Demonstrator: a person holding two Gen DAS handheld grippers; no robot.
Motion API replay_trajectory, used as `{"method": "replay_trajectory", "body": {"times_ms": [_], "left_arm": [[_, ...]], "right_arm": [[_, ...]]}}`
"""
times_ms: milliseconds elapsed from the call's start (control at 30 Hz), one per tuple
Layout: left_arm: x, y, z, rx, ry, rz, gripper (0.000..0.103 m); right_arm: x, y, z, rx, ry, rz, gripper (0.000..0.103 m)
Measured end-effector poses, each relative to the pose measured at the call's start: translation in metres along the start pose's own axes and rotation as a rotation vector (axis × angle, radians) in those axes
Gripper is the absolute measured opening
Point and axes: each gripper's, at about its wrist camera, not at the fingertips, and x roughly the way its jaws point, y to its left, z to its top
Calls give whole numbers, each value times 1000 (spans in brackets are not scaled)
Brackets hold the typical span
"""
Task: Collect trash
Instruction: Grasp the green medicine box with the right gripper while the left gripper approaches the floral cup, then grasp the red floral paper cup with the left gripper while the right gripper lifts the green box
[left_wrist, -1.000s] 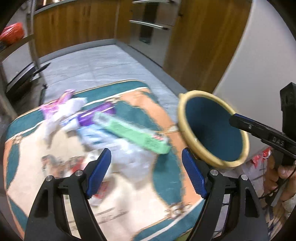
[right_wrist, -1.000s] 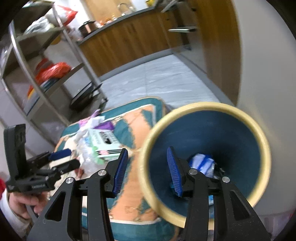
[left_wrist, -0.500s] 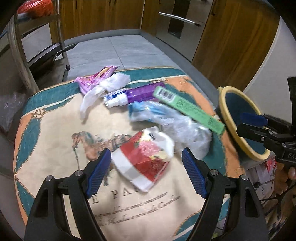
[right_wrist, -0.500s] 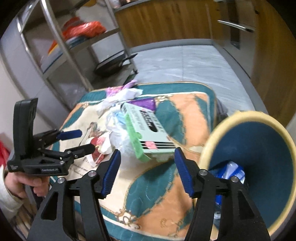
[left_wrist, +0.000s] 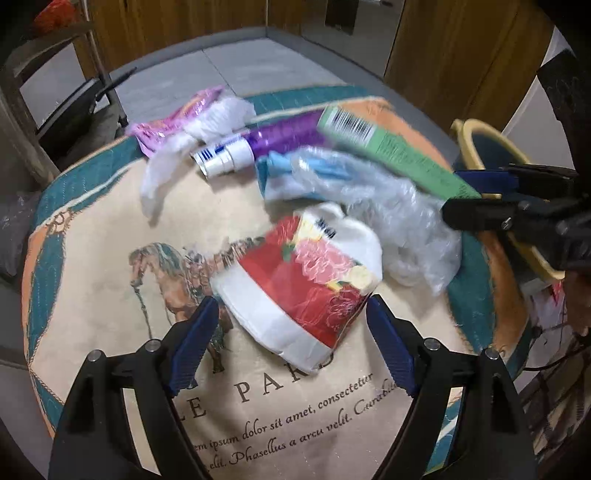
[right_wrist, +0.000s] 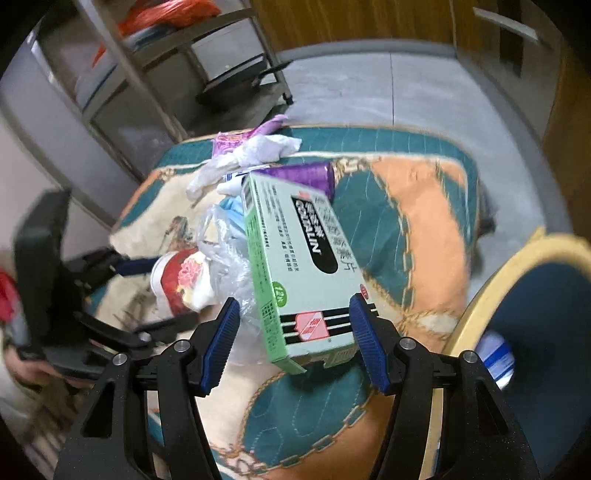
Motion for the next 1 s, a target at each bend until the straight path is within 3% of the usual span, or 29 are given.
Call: {"method": "replay_trajectory", "body": {"times_ms": [367, 533, 633, 1000], "left_arm": [[2, -2, 4, -9, 8, 3, 80], [7, 1, 3, -24, 36, -42, 58], [6, 1, 3, -34, 34, -59, 57], [-1, 5, 0, -74, 22, -48, 55]], "right_arm": [[-12, -25, -2, 144, -17, 140, 47], [-14, -30, 0, 189, -34, 149, 40], [-18, -34, 1, 206, -49, 142, 40], [-8, -13, 11, 24, -69, -122, 45]]}}
